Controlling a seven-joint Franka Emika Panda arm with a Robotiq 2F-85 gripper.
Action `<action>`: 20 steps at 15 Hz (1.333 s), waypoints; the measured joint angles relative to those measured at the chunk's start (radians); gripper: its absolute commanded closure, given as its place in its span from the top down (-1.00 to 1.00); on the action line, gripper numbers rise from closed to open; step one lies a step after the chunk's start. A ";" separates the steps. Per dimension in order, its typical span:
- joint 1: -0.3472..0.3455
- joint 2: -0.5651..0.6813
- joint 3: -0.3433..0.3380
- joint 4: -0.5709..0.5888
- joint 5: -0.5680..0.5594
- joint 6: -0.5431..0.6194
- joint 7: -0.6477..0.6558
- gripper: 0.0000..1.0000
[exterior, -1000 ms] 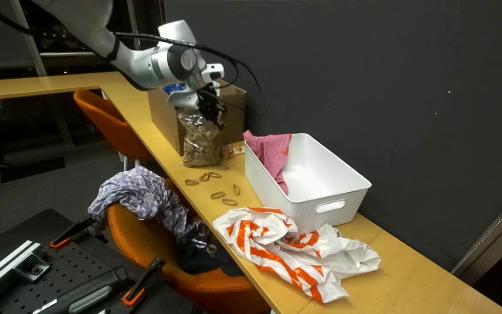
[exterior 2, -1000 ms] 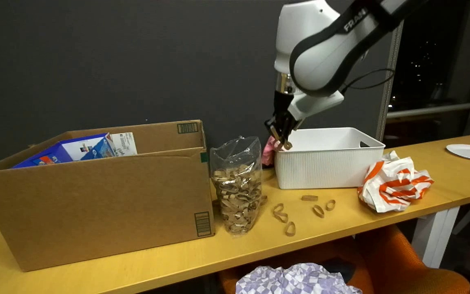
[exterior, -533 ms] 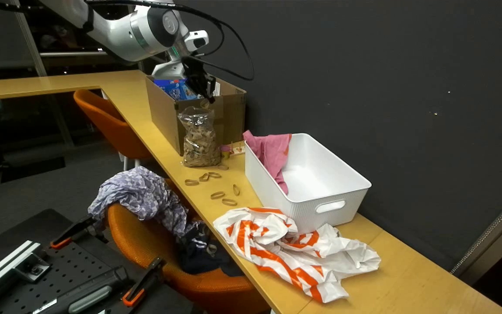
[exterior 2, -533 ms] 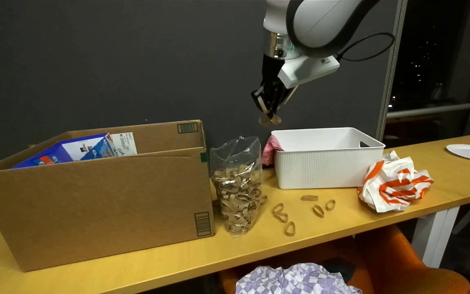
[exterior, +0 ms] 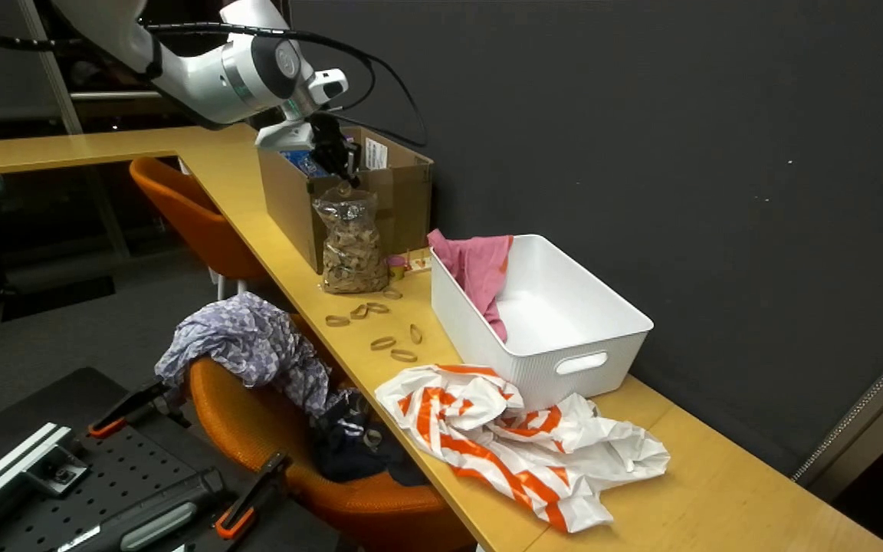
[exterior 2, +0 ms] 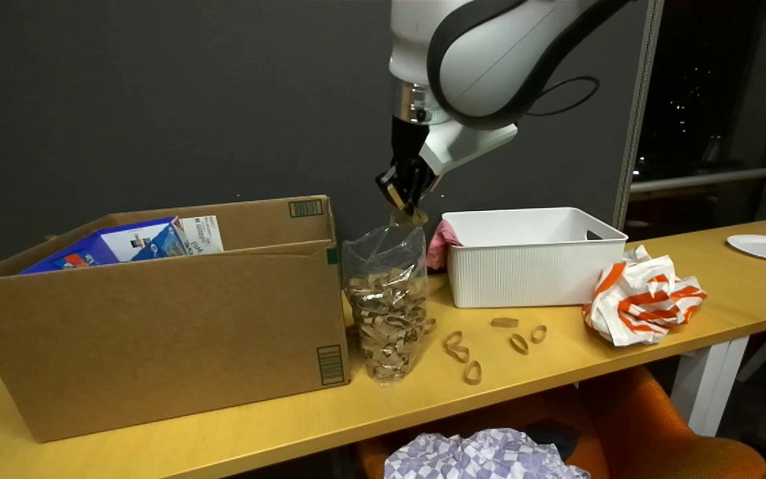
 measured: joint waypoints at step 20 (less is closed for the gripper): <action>0.027 0.017 -0.015 0.059 -0.001 -0.094 0.003 1.00</action>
